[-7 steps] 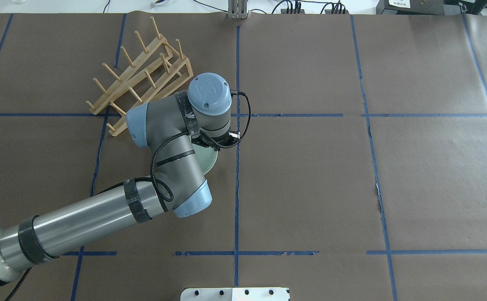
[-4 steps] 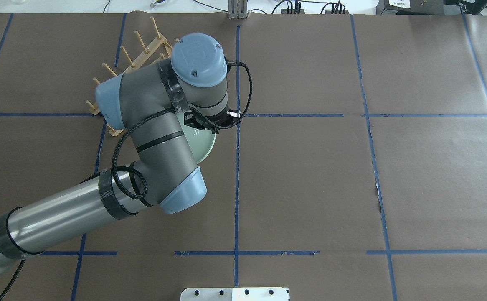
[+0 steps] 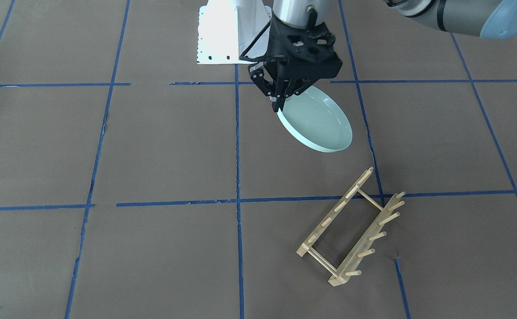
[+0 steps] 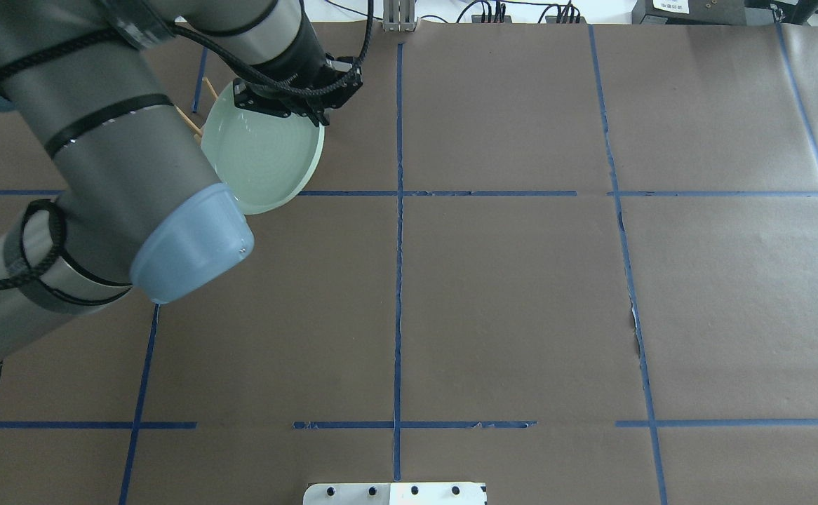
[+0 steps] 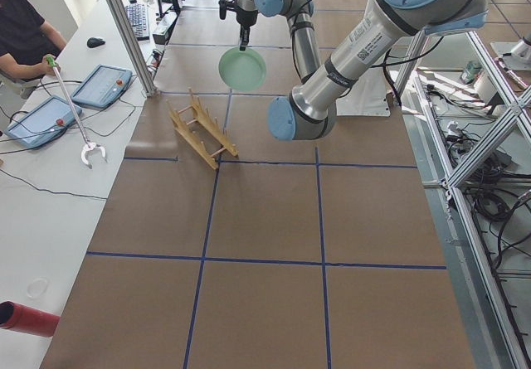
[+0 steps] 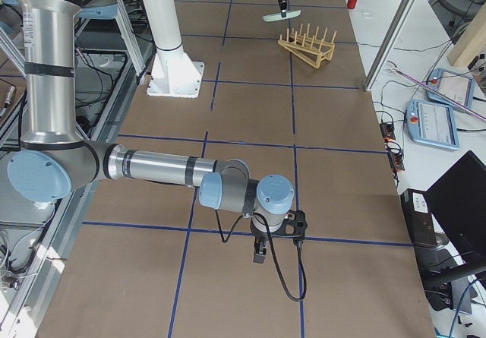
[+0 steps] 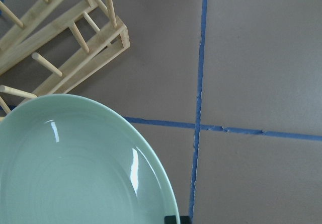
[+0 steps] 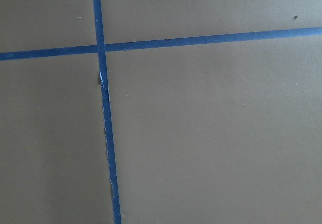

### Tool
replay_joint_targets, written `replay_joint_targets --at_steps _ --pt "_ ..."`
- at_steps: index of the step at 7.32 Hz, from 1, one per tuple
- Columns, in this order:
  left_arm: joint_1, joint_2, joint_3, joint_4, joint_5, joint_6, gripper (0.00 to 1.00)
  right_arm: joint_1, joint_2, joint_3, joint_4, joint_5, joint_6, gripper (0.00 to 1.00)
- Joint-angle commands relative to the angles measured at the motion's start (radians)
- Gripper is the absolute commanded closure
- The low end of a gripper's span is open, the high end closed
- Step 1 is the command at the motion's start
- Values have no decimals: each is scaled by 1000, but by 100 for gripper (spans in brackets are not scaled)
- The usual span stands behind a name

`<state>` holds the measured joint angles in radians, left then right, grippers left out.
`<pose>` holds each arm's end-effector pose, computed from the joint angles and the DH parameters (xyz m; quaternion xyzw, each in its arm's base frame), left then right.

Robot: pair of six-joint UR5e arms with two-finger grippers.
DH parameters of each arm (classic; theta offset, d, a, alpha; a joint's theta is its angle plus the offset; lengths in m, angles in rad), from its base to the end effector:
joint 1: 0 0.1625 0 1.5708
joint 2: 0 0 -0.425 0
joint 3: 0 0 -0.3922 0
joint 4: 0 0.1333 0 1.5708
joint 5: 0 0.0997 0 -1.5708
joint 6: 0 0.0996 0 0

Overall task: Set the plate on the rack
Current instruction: 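Lift the plate with the left gripper, tilting it upright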

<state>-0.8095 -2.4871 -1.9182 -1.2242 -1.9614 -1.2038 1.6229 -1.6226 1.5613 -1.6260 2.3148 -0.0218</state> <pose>0.3376 -0.4925 0.0242 0.0962 0.4578 -0.1092 0.8771 0.0897 -0.4559 0.6953 -0.0408 -0.3646 0.0352 0.9296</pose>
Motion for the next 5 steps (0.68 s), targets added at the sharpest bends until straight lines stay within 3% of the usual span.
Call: replay_joint_targets --at_steps 1,4,5 --pt "-107 51 -65 -170 -10 -127 100 0 0 0 0 0 0 0" --pt "-198 259 -88 -718 -5 -426 100 0 0 0 0 0 -1 0" --pt "-226 270 -56 -813 1 -498 100 0 0 -1 0 0 -1 0"
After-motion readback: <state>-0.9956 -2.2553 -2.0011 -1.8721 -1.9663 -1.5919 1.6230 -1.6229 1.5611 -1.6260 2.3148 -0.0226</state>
